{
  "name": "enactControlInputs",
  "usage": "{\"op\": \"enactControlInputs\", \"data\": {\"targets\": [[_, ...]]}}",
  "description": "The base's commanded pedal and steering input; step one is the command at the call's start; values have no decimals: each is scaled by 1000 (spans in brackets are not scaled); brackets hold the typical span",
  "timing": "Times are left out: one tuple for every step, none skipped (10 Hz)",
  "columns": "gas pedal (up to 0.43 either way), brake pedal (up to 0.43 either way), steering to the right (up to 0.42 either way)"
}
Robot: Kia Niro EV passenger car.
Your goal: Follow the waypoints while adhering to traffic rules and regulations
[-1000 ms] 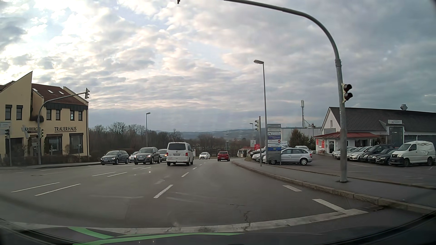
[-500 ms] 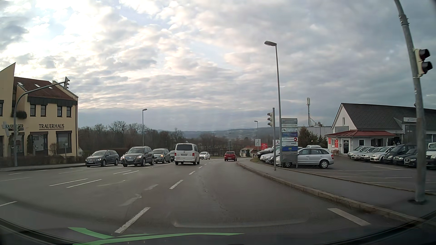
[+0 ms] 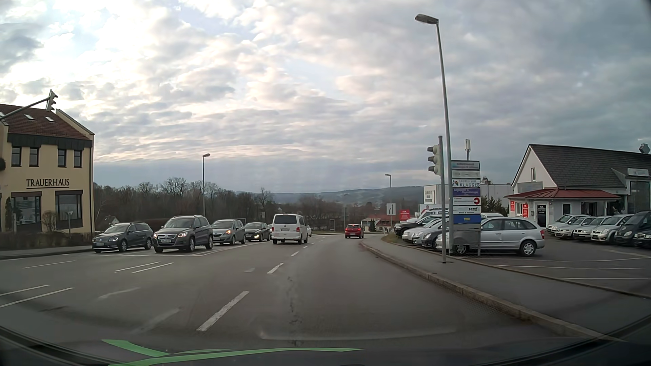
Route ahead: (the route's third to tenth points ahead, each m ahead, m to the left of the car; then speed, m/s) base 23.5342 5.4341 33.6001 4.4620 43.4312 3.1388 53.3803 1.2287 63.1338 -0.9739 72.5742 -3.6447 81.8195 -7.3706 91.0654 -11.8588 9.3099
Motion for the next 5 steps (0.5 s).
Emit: {"op": "enactControlInputs", "data": {"targets": [[169,0,-3],[157,0,-3],[150,0,-3],[130,0,-3],[110,0,-1]]}}
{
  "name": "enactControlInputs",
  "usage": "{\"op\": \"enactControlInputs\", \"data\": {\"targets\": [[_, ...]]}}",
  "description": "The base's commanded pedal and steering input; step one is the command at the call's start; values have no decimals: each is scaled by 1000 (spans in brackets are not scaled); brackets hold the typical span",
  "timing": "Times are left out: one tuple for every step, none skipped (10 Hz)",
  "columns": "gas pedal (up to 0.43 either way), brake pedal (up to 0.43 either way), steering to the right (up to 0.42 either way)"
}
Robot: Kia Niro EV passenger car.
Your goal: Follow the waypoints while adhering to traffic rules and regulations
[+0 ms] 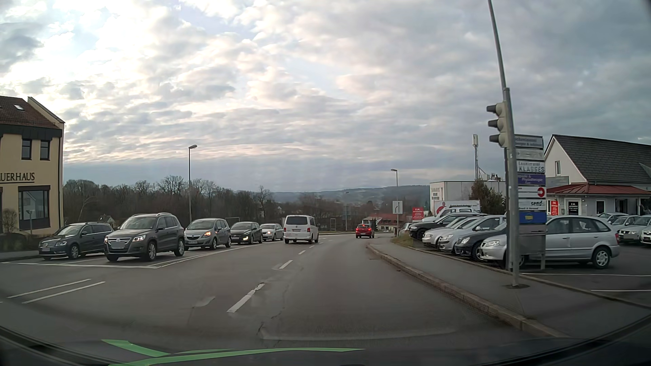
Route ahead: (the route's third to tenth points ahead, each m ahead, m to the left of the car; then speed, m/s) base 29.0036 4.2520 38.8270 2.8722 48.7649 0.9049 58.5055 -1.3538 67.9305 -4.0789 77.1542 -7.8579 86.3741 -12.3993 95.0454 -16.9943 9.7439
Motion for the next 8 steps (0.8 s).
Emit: {"op": "enactControlInputs", "data": {"targets": [[110,0,0],[79,0,1],[79,0,2],[79,0,3],[28,0,4],[0,0,8],[0,0,13],[0,0,14]]}}
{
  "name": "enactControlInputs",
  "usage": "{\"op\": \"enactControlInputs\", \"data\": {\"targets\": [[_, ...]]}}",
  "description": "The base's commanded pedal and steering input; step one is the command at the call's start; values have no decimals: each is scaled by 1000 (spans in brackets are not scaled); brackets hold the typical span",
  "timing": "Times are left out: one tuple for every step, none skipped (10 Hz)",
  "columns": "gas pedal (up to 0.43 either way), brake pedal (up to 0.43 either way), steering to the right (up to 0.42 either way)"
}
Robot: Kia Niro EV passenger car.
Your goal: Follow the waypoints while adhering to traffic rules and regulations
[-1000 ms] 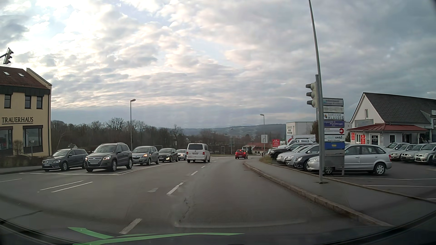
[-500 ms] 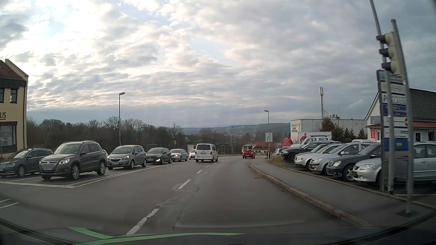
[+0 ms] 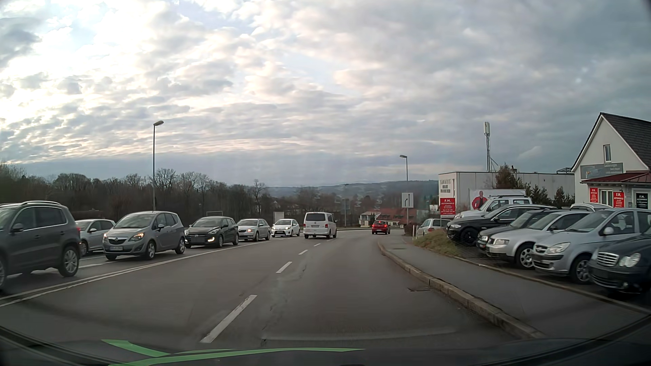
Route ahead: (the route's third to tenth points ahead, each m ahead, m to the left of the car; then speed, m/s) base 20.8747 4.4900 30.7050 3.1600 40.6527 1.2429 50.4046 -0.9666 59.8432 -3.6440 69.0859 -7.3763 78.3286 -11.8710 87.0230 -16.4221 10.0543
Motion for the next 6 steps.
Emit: {"op": "enactControlInputs", "data": {"targets": [[0,0,14],[0,0,15],[0,0,15],[0,0,16],[0,0,17],[0,0,18]]}}
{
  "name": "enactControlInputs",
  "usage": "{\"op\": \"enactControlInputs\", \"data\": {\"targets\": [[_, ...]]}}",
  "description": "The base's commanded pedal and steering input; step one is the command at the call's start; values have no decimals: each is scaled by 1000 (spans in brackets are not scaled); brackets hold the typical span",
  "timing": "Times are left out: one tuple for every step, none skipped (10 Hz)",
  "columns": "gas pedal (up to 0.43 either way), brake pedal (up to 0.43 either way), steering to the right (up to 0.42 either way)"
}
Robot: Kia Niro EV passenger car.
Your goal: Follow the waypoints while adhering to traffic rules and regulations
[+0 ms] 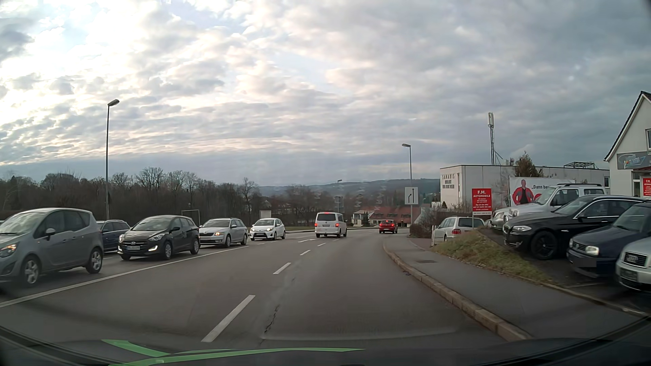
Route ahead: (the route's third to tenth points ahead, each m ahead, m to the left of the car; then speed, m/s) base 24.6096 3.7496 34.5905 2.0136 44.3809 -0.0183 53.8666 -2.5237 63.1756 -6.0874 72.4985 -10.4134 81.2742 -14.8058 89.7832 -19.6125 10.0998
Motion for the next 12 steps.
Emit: {"op": "enactControlInputs", "data": {"targets": [[0,0,20],[0,0,21],[0,0,21],[0,0,22],[0,0,23],[0,0,23],[0,0,24],[0,0,24],[0,0,24],[0,0,25],[0,0,25],[0,0,25]]}}
